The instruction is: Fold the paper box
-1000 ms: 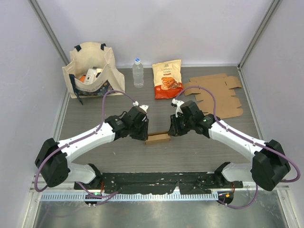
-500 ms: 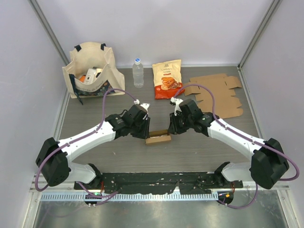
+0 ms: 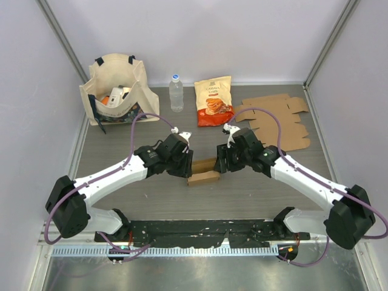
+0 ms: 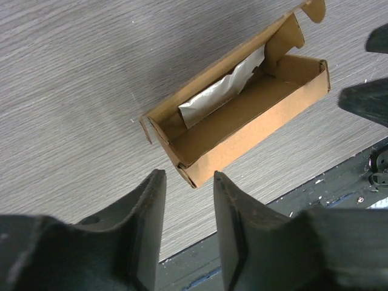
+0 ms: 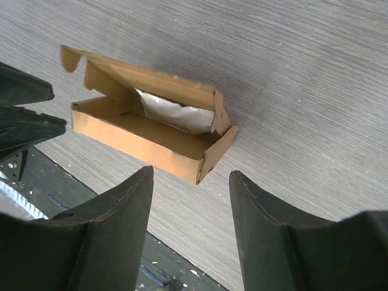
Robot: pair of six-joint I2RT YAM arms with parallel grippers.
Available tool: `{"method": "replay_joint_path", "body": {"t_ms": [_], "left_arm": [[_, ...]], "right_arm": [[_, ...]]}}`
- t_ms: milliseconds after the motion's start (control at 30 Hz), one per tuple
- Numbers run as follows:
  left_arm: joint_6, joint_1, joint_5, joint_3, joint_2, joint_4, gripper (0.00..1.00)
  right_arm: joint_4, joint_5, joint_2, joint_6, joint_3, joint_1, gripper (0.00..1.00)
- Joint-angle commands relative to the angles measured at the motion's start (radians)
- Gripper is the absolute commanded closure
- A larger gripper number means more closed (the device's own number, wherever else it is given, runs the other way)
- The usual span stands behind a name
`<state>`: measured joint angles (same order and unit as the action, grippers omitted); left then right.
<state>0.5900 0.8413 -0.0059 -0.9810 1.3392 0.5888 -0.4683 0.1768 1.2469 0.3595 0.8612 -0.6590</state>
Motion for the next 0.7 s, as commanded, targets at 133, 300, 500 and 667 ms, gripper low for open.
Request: {"method": "replay_joint_path", "body": {"t_ms": [133, 300, 500, 667], "left_arm": [[-0.027, -0.004, -0.023, 0.013, -0.12, -0.001, 0.47], [-0.048, -0.057, -0.098, -0.059, -0.153, 0.022, 0.38], [0.003, -0.334, 0.134, -0.119, 0.087, -0.191, 0.44], [-0.074, -0.352, 0.263, -0.379, 0.478, -0.084, 0.66]], "right_arm": [[-0.012, -0.005, -0.193, 0.168, -0.07, -0.005, 0.37], [0.176, 0.052, -0.224, 0.402, -0.198, -0.097, 0.42], [0.337, -0.167, -0.215, 0.568, -0.286, -0.352, 0.53], [0.408, -0.428, -0.166, 0.699, -0.35, -0.445, 0.57]]}}
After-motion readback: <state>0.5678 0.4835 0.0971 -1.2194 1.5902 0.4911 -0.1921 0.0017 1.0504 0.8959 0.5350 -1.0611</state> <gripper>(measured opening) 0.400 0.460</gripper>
